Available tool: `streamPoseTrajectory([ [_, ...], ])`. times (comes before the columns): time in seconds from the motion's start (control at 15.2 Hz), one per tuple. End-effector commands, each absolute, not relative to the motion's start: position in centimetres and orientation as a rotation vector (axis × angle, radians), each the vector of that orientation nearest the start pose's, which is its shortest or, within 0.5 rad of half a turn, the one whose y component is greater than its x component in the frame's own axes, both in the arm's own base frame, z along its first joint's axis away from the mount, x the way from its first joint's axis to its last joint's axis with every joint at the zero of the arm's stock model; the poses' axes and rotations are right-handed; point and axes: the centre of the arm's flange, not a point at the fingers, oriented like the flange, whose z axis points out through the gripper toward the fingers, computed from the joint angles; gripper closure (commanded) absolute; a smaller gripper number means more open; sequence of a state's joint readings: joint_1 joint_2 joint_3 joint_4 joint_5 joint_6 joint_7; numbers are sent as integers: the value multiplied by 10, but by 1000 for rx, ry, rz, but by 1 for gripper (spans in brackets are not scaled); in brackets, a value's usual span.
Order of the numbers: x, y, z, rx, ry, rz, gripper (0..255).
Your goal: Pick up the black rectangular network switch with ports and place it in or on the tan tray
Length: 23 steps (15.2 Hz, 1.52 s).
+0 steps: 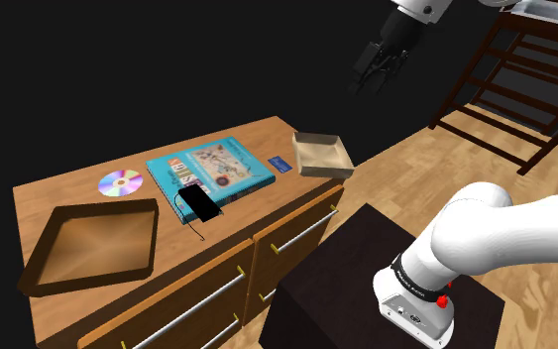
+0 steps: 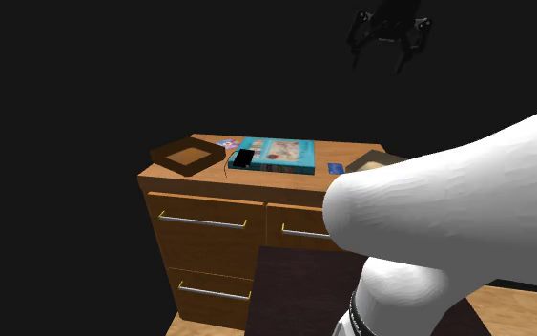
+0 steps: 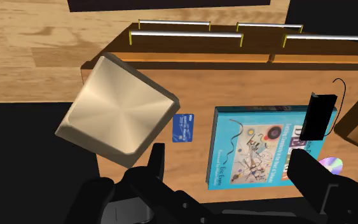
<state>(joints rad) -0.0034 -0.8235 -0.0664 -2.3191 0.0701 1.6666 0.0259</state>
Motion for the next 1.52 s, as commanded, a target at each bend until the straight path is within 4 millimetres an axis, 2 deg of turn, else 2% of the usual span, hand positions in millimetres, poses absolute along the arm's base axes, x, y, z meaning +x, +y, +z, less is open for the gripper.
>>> streamPoseTrajectory([
  [0.0, 305, -22, 629, -3011, 120, -259, 0],
  [1.45, 425, 192, 464, -3039, 10, -126, 0],
])
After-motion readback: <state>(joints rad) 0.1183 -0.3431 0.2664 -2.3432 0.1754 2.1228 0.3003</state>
